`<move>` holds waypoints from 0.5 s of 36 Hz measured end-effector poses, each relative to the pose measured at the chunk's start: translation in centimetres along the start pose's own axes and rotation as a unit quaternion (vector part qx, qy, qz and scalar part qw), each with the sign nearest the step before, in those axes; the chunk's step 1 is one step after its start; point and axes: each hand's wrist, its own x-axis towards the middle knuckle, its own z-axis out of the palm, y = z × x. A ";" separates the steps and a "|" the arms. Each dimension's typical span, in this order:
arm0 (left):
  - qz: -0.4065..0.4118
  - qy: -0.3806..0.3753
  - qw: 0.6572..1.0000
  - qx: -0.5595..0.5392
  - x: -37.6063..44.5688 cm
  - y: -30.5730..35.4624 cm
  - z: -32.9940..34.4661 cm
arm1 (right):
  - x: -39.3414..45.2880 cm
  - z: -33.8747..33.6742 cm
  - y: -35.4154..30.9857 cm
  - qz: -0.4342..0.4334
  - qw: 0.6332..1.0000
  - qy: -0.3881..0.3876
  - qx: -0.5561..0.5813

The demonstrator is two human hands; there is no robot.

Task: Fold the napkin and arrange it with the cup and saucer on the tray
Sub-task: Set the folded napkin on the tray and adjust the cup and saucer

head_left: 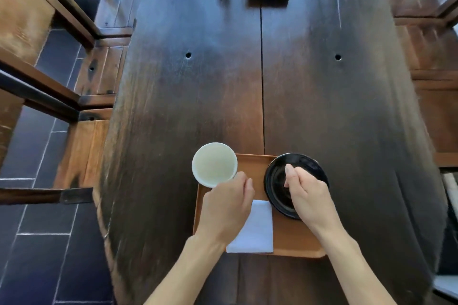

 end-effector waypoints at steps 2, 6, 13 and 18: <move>0.008 -0.035 0.999 -0.006 0.4 1.1 1.0 | -0.4 -1.0 1.7 0.027 1.000 0.009 -0.005; -0.006 -0.056 0.998 -0.001 1.2 2.7 2.8 | -1.3 -3.0 4.7 0.072 0.997 0.026 -0.025; -0.064 -0.089 0.991 0.076 3.2 3.8 5.1 | -1.9 -4.2 8.9 0.158 0.982 -0.005 -0.103; -0.073 -0.101 0.976 0.179 4.2 4.6 5.0 | -1.6 -3.7 10.7 0.158 0.983 -0.060 -0.069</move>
